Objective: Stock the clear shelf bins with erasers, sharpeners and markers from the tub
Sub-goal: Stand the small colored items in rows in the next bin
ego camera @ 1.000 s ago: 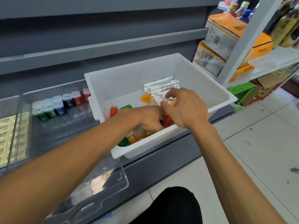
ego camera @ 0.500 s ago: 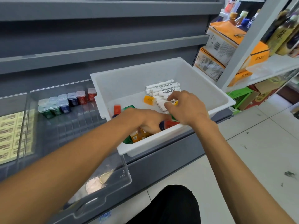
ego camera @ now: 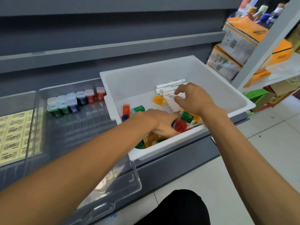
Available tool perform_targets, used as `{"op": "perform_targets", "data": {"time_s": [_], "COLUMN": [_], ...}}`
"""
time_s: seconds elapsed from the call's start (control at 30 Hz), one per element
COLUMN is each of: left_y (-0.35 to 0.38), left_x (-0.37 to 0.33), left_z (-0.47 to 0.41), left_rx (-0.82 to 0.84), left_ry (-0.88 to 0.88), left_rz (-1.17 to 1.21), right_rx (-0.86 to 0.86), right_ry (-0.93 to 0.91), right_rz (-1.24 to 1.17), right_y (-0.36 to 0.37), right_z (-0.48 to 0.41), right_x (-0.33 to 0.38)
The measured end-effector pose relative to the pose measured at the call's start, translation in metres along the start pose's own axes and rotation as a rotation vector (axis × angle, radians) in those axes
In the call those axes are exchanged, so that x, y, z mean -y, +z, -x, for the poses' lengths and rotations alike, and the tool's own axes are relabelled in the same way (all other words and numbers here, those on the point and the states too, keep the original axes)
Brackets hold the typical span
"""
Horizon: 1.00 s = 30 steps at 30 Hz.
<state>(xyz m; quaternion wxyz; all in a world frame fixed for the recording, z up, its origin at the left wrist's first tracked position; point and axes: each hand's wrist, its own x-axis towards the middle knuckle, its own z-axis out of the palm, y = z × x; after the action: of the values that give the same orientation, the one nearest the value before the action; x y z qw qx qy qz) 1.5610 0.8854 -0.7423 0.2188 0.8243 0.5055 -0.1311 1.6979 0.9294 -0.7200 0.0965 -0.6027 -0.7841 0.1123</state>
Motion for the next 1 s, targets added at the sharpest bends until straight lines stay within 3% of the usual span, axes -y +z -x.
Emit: {"op": "perform_targets", "data": {"time_s": [0.17,0.47,0.7,0.83,1.0], "left_y": [0.005,0.003,-0.007,-0.011,-0.006], "left_x": [-0.011,-0.010,-0.012,-0.006,-0.007], "left_z": [-0.010,-0.014,-0.012,-0.004,0.004], "left_rx": [-0.180,-0.043,-0.003,-0.014,0.019], "left_ry": [0.024,0.196,0.177,0.034,-0.028], "left_rz": [-0.188,0.067,-0.117,-0.268,-0.204], "right_rx": [0.048,0.033,0.049,0.039,0.038], "right_ry": [-0.008,0.003,0.004,-0.006,-0.021], "right_rz": [-0.001,-0.098,-0.138,-0.155,-0.171], "right_y": [0.004,0.003,0.004,0.006,0.004], "right_z": [0.000,-0.002,-0.002,-0.003,-0.004], "right_x": [-0.001,-0.004,-0.006,-0.006,-0.005]}}
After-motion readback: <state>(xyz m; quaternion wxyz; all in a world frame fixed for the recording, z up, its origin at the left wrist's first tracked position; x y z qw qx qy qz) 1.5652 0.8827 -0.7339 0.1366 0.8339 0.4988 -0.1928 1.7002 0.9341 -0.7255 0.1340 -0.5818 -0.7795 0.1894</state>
